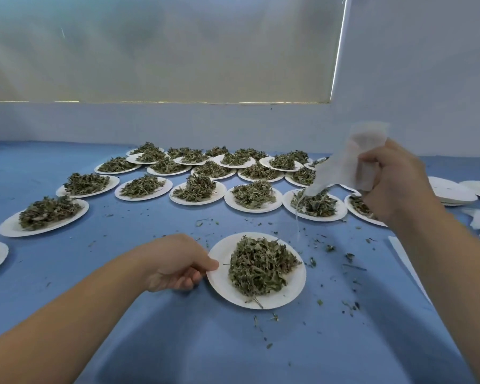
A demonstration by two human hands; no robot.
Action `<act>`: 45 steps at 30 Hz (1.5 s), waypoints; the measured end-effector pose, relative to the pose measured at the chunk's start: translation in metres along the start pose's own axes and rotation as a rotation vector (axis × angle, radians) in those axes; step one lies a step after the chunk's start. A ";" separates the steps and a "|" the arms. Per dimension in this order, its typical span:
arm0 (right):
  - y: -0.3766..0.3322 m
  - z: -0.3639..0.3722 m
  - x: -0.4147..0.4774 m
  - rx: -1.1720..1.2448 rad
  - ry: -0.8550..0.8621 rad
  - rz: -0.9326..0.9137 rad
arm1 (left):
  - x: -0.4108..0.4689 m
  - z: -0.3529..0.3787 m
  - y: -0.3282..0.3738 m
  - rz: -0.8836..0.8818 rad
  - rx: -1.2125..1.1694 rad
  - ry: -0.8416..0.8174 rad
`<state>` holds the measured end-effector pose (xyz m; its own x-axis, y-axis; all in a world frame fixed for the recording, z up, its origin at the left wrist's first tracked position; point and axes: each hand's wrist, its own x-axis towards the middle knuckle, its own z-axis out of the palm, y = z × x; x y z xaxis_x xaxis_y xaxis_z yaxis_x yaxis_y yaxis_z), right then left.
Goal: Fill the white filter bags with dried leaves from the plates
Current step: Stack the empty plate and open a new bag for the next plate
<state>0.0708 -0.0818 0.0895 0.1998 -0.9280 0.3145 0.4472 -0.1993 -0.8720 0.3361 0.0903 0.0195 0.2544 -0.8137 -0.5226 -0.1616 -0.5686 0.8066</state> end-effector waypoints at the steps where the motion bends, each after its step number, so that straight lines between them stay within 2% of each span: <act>1: -0.002 0.002 0.001 -0.013 -0.003 -0.016 | 0.000 0.005 0.001 0.005 0.004 -0.020; 7: -0.007 0.033 0.003 -0.095 -0.104 -0.065 | -0.005 0.019 0.007 0.042 0.042 -0.042; 14: -0.001 0.079 0.000 -0.200 -0.341 -0.128 | -0.008 0.006 0.018 0.058 0.247 0.115; 16: 0.005 0.088 -0.001 -0.261 -0.365 -0.146 | -0.005 -0.007 0.022 0.097 0.273 0.226; 19: 0.017 0.097 -0.003 -0.293 -0.424 -0.128 | 0.012 -0.035 0.030 0.326 0.023 0.443; 21: 0.028 0.100 -0.003 -0.317 -0.448 -0.096 | 0.023 -0.045 0.038 0.469 -0.168 0.486; 23: 0.041 0.099 -0.001 -0.330 -0.436 -0.051 | 0.032 -0.043 0.043 0.542 -0.309 0.364; 25: 0.054 0.095 0.001 -0.341 -0.415 -0.006 | 0.039 -0.031 0.047 0.532 -0.387 0.159; 27: 0.068 0.087 0.005 -0.366 -0.362 0.036 | 0.046 -0.021 0.049 0.504 -0.442 0.042; 32: 0.087 0.065 0.010 -0.361 -0.280 0.120 | 0.063 -0.019 0.059 0.455 -0.509 0.019; 37: 0.103 0.051 0.005 -0.447 -0.235 0.118 | 0.077 -0.011 0.059 0.430 -0.554 0.132; 45: 0.108 0.045 0.005 -0.468 -0.228 0.128 | 0.071 -0.011 0.060 0.391 -0.705 0.065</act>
<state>0.1591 -0.0941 0.0138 0.4348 -0.8726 0.2228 -0.0196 -0.2565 -0.9663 0.3551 -0.0002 0.0343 0.3620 -0.9170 -0.1672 0.3833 -0.0171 0.9235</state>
